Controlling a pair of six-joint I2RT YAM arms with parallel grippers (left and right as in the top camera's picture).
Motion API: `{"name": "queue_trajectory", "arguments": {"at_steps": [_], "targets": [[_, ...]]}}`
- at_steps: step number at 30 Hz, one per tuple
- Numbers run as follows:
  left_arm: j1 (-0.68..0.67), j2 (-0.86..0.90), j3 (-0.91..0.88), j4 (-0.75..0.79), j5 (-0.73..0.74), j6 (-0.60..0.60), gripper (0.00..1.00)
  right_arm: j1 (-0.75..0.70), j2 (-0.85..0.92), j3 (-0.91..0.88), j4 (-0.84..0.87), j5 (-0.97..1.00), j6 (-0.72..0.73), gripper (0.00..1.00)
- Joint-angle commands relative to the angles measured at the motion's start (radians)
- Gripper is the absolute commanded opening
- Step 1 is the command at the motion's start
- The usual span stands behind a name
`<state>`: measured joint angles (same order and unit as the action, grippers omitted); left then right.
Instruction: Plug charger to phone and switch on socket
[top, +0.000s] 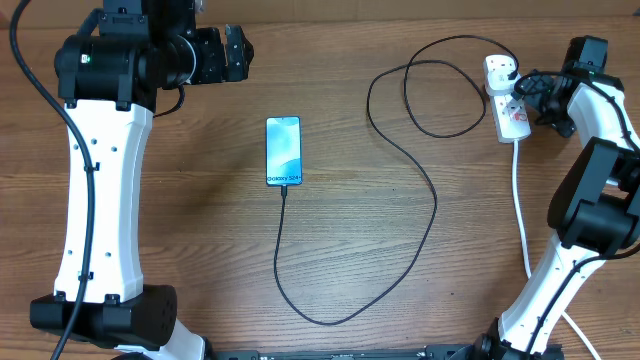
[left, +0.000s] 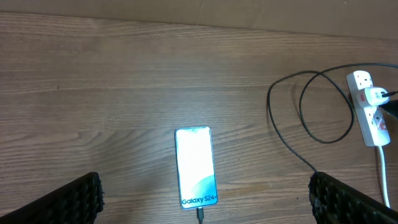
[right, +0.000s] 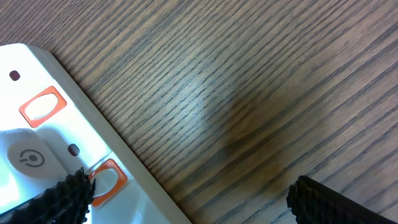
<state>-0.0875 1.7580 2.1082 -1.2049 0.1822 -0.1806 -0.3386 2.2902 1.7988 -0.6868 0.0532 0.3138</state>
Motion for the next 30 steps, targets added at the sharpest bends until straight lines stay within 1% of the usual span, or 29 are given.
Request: {"name": "queue_trajectory", "arguments": {"at_steps": [1,30], "targets": [[0.002,0.005,0.003,0.001,-0.007,0.009,1.0,0.001,0.014,-0.003,0.009,0.013,0.0,1.0],[0.002,0.005,0.003,0.001,-0.007,0.009,1.0,0.001,0.014,-0.014,-0.002,-0.007,-0.003,1.0]]}}
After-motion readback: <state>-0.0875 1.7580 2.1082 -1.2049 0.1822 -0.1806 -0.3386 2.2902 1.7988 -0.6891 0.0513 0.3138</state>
